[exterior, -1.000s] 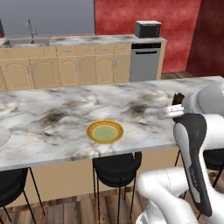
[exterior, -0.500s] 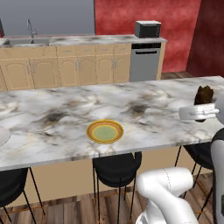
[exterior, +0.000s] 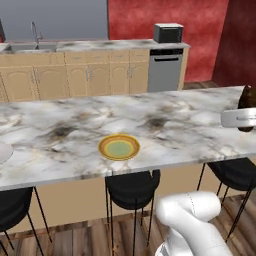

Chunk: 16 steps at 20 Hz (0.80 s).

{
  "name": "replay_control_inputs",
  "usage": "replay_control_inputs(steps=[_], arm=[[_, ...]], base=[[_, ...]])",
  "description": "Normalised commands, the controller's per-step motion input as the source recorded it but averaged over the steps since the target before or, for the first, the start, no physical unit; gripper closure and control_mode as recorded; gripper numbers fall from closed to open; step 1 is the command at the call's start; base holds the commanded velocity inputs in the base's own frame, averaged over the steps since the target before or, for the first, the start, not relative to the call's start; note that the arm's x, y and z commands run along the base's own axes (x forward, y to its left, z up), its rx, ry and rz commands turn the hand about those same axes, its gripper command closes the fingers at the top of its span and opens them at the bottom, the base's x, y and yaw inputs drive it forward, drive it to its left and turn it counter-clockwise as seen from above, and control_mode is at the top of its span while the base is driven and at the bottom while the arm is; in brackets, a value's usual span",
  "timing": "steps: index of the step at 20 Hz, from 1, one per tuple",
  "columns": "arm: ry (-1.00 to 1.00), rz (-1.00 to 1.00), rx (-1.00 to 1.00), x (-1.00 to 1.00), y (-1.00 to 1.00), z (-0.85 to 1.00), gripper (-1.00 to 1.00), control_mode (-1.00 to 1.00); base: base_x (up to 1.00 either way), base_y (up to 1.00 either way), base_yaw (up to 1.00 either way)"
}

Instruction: Transport the chicken drumstick and sweet potato to the fridge. Place the chicken drumstick on the rack containing meat and place the sweet potato on the rack containing the vegetable, ensuring meats and vegetables are on different racks.

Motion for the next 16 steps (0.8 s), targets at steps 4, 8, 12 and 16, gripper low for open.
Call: replay_control_inputs(steps=[4, 8, 12, 16], arm=[[0.0, 0.0, 0.0, 0.0, 0.0, 0.0, 1.0, 1.0], [0.0, 0.0, 0.0, 0.0, 0.0, 0.0, 1.0, 1.0], [0.0, 0.0, 0.0, 0.0, 0.0, 0.0, 1.0, 1.0], [0.0, 0.0, 0.0, 0.0, 0.0, 0.0, 1.0, 1.0]], base=[[-0.74, 0.69, 0.05], [-0.53, 1.0, 0.22], [0.0, 0.43, 0.91], [0.0, 0.0, 1.0]])
